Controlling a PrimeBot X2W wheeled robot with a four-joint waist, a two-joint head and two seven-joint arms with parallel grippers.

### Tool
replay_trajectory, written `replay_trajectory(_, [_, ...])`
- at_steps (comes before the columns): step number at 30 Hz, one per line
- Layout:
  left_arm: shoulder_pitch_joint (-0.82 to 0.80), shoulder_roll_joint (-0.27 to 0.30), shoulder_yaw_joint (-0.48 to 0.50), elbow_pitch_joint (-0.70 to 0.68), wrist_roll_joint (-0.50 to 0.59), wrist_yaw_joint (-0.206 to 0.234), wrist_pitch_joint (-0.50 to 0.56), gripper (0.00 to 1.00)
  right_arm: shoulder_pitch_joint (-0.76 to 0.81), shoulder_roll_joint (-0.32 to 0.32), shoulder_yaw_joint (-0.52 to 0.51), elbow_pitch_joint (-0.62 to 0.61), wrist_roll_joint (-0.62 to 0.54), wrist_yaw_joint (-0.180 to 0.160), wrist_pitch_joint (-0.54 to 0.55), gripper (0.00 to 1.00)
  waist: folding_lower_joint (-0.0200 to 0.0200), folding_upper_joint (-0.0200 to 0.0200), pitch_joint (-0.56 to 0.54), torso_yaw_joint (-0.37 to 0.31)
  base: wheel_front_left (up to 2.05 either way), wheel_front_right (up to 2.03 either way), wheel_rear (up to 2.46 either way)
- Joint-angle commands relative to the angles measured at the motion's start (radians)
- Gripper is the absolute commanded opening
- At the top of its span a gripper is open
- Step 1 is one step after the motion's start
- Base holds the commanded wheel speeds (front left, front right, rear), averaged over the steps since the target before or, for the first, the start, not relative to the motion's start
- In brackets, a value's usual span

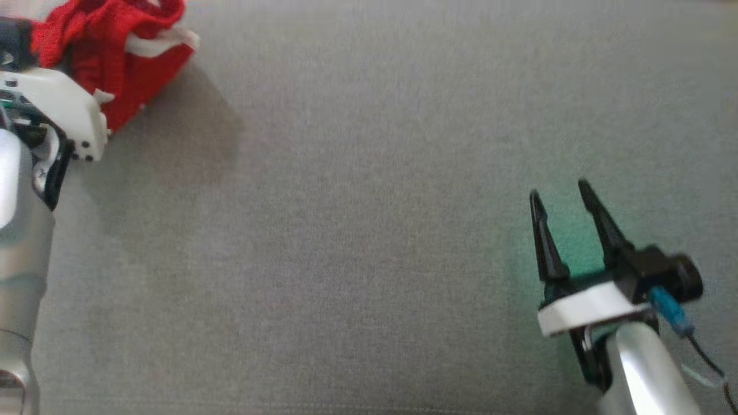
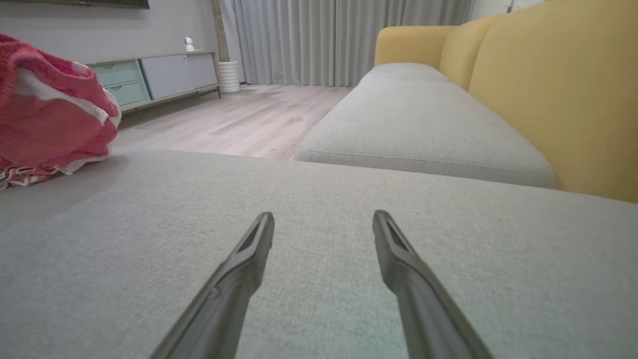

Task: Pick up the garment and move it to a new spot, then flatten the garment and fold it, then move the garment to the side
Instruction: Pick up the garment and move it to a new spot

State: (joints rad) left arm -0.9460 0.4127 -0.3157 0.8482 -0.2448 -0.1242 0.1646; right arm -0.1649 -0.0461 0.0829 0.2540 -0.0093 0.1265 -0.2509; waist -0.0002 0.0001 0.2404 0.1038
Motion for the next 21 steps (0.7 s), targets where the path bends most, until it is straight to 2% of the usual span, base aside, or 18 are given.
replay_trajectory(1, [-0.053, 0.063, 0.003, -0.047, 0.007, -0.003, -0.008, 0.00, 0.022, -0.004, 0.022, -0.018, 0.016, 0.004, -0.011, 1.00, 0.0002, -0.0001, -0.115, -0.019, 0.00, 0.00, 0.00])
replay_trajectory(6, [-0.037, 0.036, -0.095, -0.115, -0.038, -0.006, 0.008, 0.00, 0.084, -0.004, 0.003, 0.000, 0.044, 0.004, -0.011, 1.00, 0.0002, -0.0001, -0.237, -0.058, 0.00, 0.00, 0.00])
replay_trajectory(12, [-0.005, -0.014, -0.190, -0.241, -0.174, -0.006, 0.028, 0.00, 0.138, -0.004, -0.033, -0.001, 0.054, 0.004, -0.011, 1.00, 0.0002, -0.0001, -0.294, -0.121, 0.00, 0.00, 0.00])
replay_trajectory(16, [0.041, -0.092, -0.208, -0.290, -0.269, -0.006, 0.026, 0.00, 0.162, -0.004, -0.049, -0.001, 0.052, 0.004, -0.011, 1.00, 0.0002, -0.0001, -0.301, -0.162, 0.00, 0.00, 0.00])
replay_trajectory(21, [0.123, -0.240, -0.200, -0.293, -0.372, 0.010, 0.002, 0.00, 0.173, -0.004, -0.057, 0.000, 0.049, 0.004, -0.011, 1.00, 0.0002, -0.0001, -0.279, -0.205, 0.00, 0.00, 0.00])
